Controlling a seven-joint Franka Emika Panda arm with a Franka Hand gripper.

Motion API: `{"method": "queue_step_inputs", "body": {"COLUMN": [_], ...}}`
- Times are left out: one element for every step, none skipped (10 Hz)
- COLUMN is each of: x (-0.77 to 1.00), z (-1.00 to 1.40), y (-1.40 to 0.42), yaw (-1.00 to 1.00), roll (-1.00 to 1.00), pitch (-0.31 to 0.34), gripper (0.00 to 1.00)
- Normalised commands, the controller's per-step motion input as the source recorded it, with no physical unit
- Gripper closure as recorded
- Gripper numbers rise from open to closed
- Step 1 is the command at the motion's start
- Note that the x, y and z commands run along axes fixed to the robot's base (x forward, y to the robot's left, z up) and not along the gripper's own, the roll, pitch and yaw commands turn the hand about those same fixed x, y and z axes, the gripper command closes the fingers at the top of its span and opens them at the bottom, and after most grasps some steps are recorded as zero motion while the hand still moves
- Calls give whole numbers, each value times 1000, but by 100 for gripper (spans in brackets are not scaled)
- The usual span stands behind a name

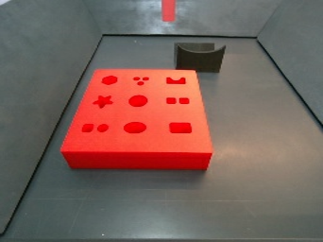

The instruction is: Insert the double-square object.

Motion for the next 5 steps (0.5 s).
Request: {"method": "queue_step_inputs", "body": {"x": [231,286,180,160,169], "z": [-223,-283,-317,-369,-377], "y": [146,426,334,269,154], "yaw": [-214,-554,-717,-783,-880], "roll": [-1,-11,0,9,49], "pitch": [0,0,0,0,0], "gripper": [100,100,100,100,100]}}
